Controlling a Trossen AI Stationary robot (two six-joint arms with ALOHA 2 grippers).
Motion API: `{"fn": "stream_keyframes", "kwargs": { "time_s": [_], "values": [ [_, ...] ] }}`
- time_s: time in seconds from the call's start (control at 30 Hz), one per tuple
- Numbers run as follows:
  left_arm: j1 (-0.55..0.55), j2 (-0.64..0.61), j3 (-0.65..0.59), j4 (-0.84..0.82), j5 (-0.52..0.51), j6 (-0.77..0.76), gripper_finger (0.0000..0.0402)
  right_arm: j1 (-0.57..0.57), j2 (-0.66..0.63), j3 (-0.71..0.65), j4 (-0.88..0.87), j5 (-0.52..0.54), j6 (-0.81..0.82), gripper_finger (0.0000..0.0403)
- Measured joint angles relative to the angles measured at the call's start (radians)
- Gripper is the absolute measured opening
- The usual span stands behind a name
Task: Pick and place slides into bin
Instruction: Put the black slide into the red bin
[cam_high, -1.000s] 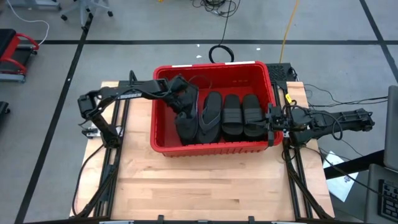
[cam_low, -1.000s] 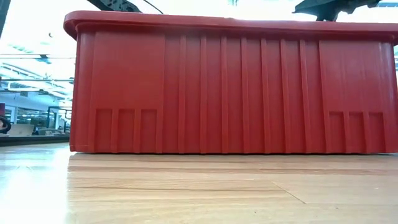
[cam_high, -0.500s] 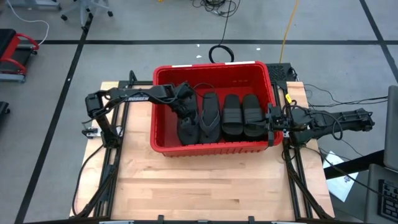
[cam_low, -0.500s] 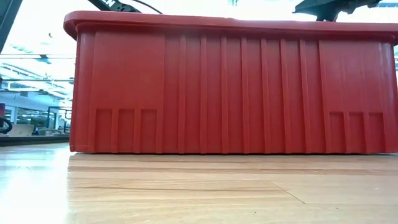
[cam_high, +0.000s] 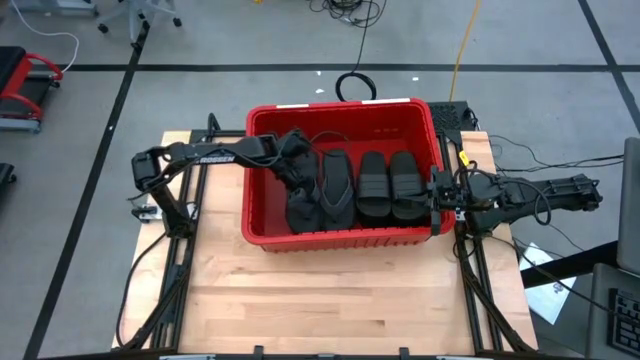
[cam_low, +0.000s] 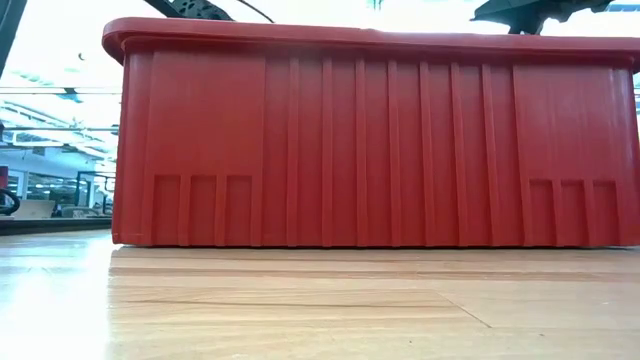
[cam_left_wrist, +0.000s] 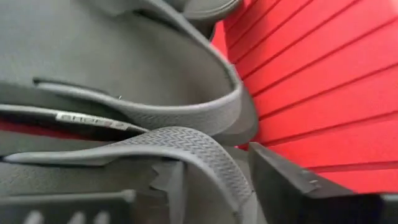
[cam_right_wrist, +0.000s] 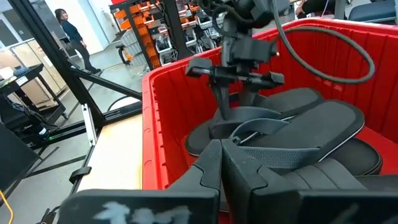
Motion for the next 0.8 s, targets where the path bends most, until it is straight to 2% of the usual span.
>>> {"fn": "stream_keyframes", "kwargs": {
  "time_s": [0.2,0.37,0.53,0.8],
  "values": [
    [0.001,-0.067,0.004,0.015,0.002,0.002,0.0231,0.0,0.0,0.0,0.002,0.0,0.0,0.0],
    [0.0,-0.105,0.005,0.022,-0.004,-0.023,0.027,0.0,0.0,0.0,0.003,0.0,-0.002,0.0],
    [0.001,-0.127,0.005,0.023,-0.018,-0.026,0.0288,0.0,0.0,0.0,0.004,0.0,-0.003,0.0],
    [0.003,-0.192,0.006,0.037,-0.072,-0.023,0.0284,0.0,-0.002,0.0,0.023,0.0,-0.017,0.0]
  ]
}}
